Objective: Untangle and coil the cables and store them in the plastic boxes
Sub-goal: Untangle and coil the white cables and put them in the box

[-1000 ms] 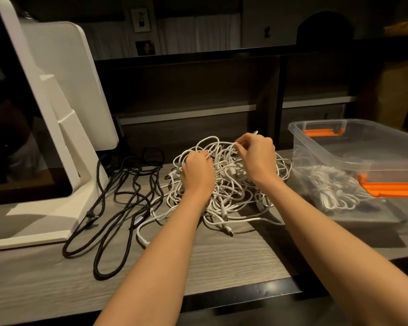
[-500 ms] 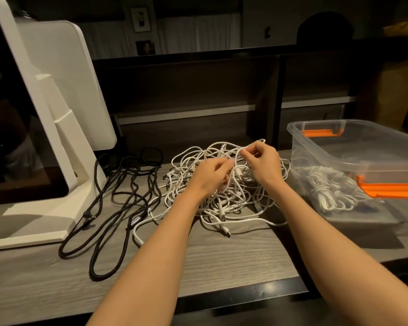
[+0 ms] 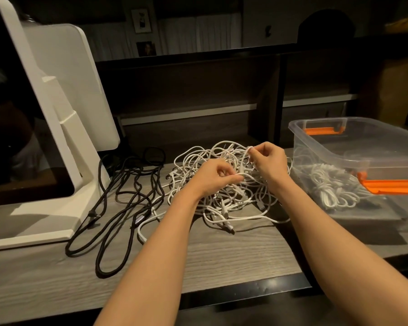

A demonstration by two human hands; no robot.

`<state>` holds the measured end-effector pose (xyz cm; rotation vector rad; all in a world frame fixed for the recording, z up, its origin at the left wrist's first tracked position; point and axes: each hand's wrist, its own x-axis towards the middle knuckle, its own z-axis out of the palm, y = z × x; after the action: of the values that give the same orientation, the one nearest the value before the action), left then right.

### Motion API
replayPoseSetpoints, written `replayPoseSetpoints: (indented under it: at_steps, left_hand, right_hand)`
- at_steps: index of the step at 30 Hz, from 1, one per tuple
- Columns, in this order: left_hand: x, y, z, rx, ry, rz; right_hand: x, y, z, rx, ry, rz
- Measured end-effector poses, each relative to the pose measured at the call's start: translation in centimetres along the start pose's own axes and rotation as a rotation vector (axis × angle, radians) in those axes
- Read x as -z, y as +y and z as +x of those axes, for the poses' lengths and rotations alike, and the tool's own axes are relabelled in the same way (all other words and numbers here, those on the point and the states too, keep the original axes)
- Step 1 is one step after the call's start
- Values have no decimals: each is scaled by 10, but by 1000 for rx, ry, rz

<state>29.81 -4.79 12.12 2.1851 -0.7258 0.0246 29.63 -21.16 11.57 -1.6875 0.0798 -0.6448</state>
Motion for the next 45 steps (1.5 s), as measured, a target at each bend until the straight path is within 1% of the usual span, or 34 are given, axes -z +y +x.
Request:
replayPoseSetpoints:
  at_steps: [2,3,5,7,9,11,13,16,18,20,22,24,26,28,29,30,31,33,34,36,39,41,43,44,45]
  left_hand:
    - [-3,4,-1,82,-23,-43]
    - [-4,7,-1,128,-12,-75]
    - [-4,11,0,162,14,-124]
    - [-2,12,0,140,46,-225]
    - [1,10,0,122,146,-376]
    - [3,7,1,93,240,-443]
    - [4,6,3,30,287,-379]
    - [3,10,2,-34,256,-285]
    - [2,10,2,-52,257,-264]
    - [3,12,4,-46,316,-267]
    - [8,14,5,-2,434,-385]
    - [15,13,7,71,522,-582]
    - [19,9,6,158,501,-787]
    - [21,9,5,239,394,-1017]
    - [21,9,4,268,328,-1075]
    - [21,8,4,277,284,-1059]
    - [20,8,4,264,269,-992]
    - [17,9,5,197,288,-877]
    - [16,10,4,171,313,-876]
    - [15,15,3,148,373,-971]
    - [19,19,1,207,412,-1203]
    - [22,18,1,232,383,-1371]
    - [23,17,-1,243,337,-1491]
    - [22,16,-2,255,317,-1507]
    - [22,15,-2,268,299,-1475]
  right_hand:
    - [5,-3,2,-20,15,110]
    - [6,-4,2,-8,-1,116]
    - [4,-4,1,51,-42,14]
    - [-1,-4,-1,123,-61,-114]
    - [-5,-5,-2,178,-60,-195]
    - [-7,-7,-4,228,-52,-252]
    - [-7,-7,-7,306,-34,-335]
    - [-9,-10,-12,403,-18,-397]
    - [-11,-11,-11,437,-27,-406]
    - [-8,-8,-8,427,-54,-455]
    - [-5,-4,-6,396,-89,-529]
    - [-3,0,-6,430,-80,-600]
    - [-4,-1,-8,524,-31,-630]
    - [-7,-4,-10,633,-1,-643]
    - [-8,-4,-11,678,8,-658]
    - [-9,-3,-11,717,18,-672]
    - [-8,-3,-12,750,27,-686]
    - [-6,-3,-12,802,25,-705]
    - [-5,-4,-11,816,19,-714]
    - [-3,-5,-11,817,14,-743]
    - [-3,-2,-10,746,27,-811]
    - [-2,-1,-8,641,51,-797]
    - [-1,-2,-7,552,68,-728]
    - [-1,-3,-7,529,63,-686]
    - [-1,-4,-7,518,51,-636]
